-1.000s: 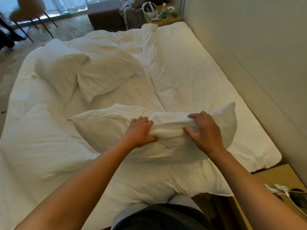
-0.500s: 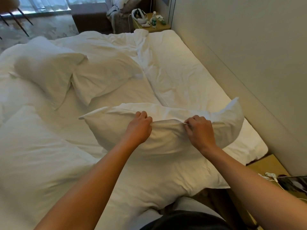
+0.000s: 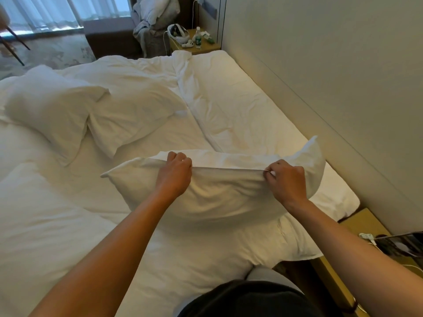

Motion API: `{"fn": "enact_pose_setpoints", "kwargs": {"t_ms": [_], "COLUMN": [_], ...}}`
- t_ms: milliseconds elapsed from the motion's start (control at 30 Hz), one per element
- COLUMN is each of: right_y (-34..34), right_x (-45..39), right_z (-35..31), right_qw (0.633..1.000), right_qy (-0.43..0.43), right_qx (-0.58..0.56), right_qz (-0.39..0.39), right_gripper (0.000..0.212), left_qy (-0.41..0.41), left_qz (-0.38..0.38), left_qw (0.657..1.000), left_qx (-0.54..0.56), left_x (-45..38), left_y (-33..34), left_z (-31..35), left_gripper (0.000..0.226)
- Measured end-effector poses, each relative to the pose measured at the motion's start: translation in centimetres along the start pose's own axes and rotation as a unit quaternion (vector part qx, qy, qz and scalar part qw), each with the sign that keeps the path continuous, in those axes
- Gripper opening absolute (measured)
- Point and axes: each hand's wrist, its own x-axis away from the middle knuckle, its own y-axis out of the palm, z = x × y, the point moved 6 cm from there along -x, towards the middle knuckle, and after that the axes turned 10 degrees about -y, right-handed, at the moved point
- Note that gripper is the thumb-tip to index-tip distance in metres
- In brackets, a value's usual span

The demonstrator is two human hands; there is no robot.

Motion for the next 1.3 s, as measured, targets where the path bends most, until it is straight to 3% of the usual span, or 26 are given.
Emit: {"fn": "enact_pose_setpoints", "kwargs": {"t_ms": [167, 267, 533, 633, 733, 967, 1100, 1200, 1300], "right_y": [-0.5, -0.4, 0.3, 0.5, 0.8, 0.4, 0.1, 0.1, 0.9], "right_x": [-1.2, -2.3, -4.2, -4.6, -4.7, -4.7, -4.6, -4.3, -3.8], "right_z": [1.0, 1.1, 2.3, 3.6, 4.1, 3.9, 3.3, 3.1, 3.2], "right_qw": [0.993, 0.986, 0.987, 0.99, 0.991, 0.982, 0.983, 0.988, 0.992], "right_qy": [0.014, 0.002, -0.05, -0.039, -0.044, -0.002, -0.021, -0.032, -0.022], "right_qx": [-0.107, -0.165, -0.151, -0.128, -0.106, -0.191, -0.184, -0.153, -0.117], "right_qz": [0.037, 0.017, -0.026, -0.046, -0.063, -0.001, 0.001, -0.014, -0.049], "right_gripper": [0.019, 0.017, 0.006, 0.019, 0.012, 0.024, 0.016, 0.004, 0.023], "left_qy": [-0.02, -0.057, -0.08, -0.097, -0.086, -0.055, -0.074, -0.088, -0.093], "left_qz": [-0.045, -0.075, -0.077, -0.066, -0.051, -0.046, -0.102, -0.086, -0.074], "left_qw": [0.998, 0.995, 0.993, 0.993, 0.995, 0.997, 0.992, 0.991, 0.99], "left_qx": [0.032, 0.025, -0.039, -0.015, 0.005, 0.021, 0.028, 0.051, 0.073], "left_x": [-0.8, -1.6, -2.9, -3.3, -3.8, -3.6, -3.2, -3.2, -3.0], "left_y": [-0.3, 0.3, 1.2, 0.9, 0.0, -0.6, 1.2, 2.0, 2.5], "left_z": [0.5, 0.1, -0.6, -1.1, -1.1, -1.8, -2.6, -3.1, -3.4], "left_gripper": [0.024, 0.02, 0.026, 0.029, 0.03, 0.027, 0.024, 0.027, 0.027]}}
